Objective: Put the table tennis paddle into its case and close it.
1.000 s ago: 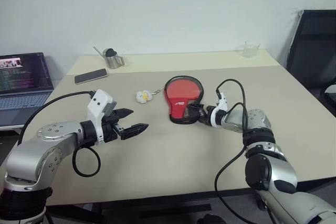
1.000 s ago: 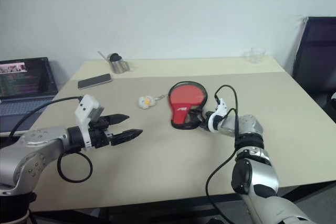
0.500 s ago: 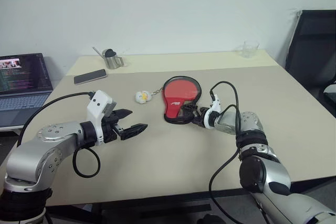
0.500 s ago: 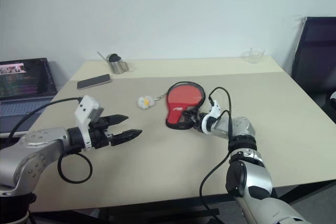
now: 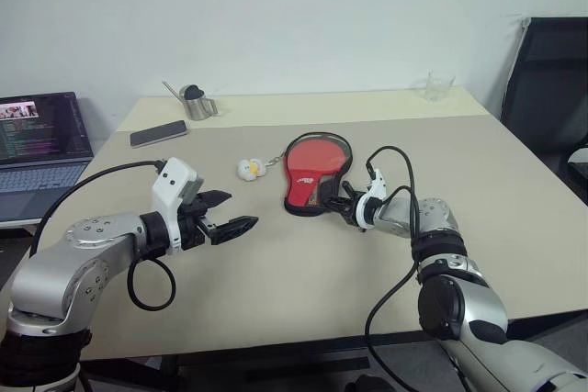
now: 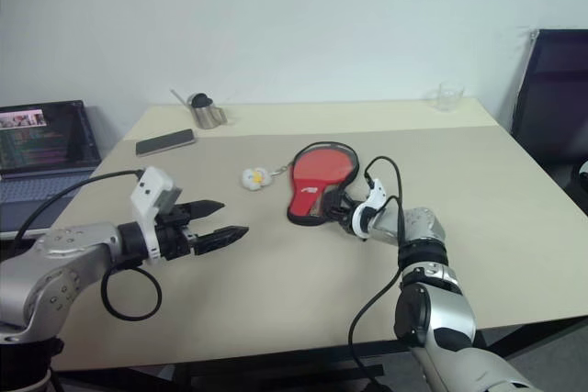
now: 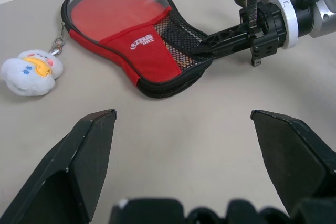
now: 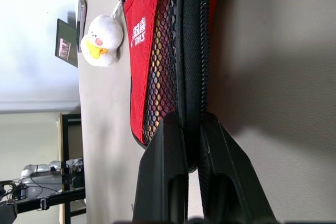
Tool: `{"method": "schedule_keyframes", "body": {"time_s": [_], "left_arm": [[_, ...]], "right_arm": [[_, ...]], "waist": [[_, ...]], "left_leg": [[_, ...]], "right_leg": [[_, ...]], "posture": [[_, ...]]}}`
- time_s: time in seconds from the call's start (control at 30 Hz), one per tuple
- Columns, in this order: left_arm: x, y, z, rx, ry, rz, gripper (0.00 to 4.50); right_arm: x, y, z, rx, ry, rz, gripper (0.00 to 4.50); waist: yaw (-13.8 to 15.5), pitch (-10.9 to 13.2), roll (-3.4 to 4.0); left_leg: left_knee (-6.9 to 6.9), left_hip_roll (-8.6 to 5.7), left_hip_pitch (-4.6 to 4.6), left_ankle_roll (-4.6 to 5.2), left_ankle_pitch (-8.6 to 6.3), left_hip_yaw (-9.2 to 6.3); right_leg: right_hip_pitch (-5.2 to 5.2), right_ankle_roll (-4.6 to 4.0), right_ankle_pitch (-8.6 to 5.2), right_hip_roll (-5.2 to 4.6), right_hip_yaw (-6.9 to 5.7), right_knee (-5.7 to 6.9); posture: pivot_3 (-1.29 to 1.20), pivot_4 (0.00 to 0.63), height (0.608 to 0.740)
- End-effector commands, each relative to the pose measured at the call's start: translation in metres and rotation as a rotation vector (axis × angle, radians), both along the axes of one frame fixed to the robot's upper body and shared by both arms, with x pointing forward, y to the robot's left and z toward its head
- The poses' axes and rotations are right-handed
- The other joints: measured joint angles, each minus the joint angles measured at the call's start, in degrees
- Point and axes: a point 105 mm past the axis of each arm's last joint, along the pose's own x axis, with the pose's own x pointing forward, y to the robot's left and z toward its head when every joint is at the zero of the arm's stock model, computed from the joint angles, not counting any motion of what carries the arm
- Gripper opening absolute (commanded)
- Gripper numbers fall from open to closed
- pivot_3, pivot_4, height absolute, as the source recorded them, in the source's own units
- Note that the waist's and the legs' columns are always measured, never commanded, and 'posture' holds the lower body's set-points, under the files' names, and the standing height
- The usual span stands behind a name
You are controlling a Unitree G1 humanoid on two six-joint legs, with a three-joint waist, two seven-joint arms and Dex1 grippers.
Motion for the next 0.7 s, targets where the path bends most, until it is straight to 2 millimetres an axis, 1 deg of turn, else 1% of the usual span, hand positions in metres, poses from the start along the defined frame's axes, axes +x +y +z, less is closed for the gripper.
{"method": "schedule_keyframes", "body": {"time_s": [0.03,0.17,0.27,0.4,0.53,0.6,0.7], "left_arm": [[0.000,0.000,0.013,0.016,-0.059,-0.004,4.50],[0.000,-0.001,0.012,0.017,-0.058,-0.005,4.50],[0.000,-0.002,0.012,0.017,-0.057,-0.007,4.50],[0.001,-0.001,0.010,0.019,-0.052,-0.009,4.50],[0.003,-0.004,0.008,0.015,-0.044,-0.028,4.50],[0.005,-0.006,0.008,0.014,-0.042,-0.042,4.50],[0.009,-0.012,0.007,0.013,-0.035,-0.074,4.50]], "right_arm": [[0.003,0.002,0.009,0.020,-0.031,-0.006,0.01],[0.001,0.002,0.010,0.013,-0.033,0.011,0.01],[-0.005,-0.001,0.012,-0.019,-0.035,0.063,0.01],[-0.022,-0.009,0.014,-0.060,-0.038,0.166,0.01],[-0.045,-0.019,0.007,-0.128,-0.027,0.256,0.01],[-0.054,-0.023,0.006,-0.148,-0.025,0.282,0.01],[-0.072,-0.026,0.001,-0.198,-0.024,0.348,0.01]], "waist": [[0.0,0.0,0.00],[0.0,0.0,0.00],[0.0,0.0,0.01],[0.2,0.0,0.01],[0.4,0.0,0.01],[0.5,0.0,0.01],[0.6,0.0,0.01]], "left_leg": [[0.00,0.00,0.00,0.00,0.00,0.00],[0.00,0.00,0.00,0.00,0.00,0.00],[0.00,0.00,0.00,0.00,0.00,0.00],[-0.04,0.00,-0.08,0.00,0.00,-0.07],[-0.06,-0.01,-0.23,0.01,-0.01,-0.15],[-0.06,-0.01,-0.27,0.01,-0.01,-0.18],[-0.05,-0.01,-0.29,0.02,-0.01,-0.21]], "right_leg": [[0.00,0.00,0.00,0.00,0.00,0.00],[0.00,0.00,0.00,0.00,0.00,0.00],[0.00,0.00,0.00,0.00,-0.01,-0.01],[0.00,0.00,0.00,-0.01,-0.06,-0.13],[-0.08,0.00,0.00,-0.01,-0.13,-0.22],[-0.11,0.00,0.00,-0.01,-0.15,-0.23],[-0.12,0.00,0.00,-0.01,-0.19,-0.22]], "posture": [[0.00,0.150,0.740],[0.00,0.150,0.740],[0.00,0.150,0.740],[0.00,0.150,0.740],[0.00,0.150,0.740],[0.00,0.150,0.740],[0.00,0.150,0.740]]}}
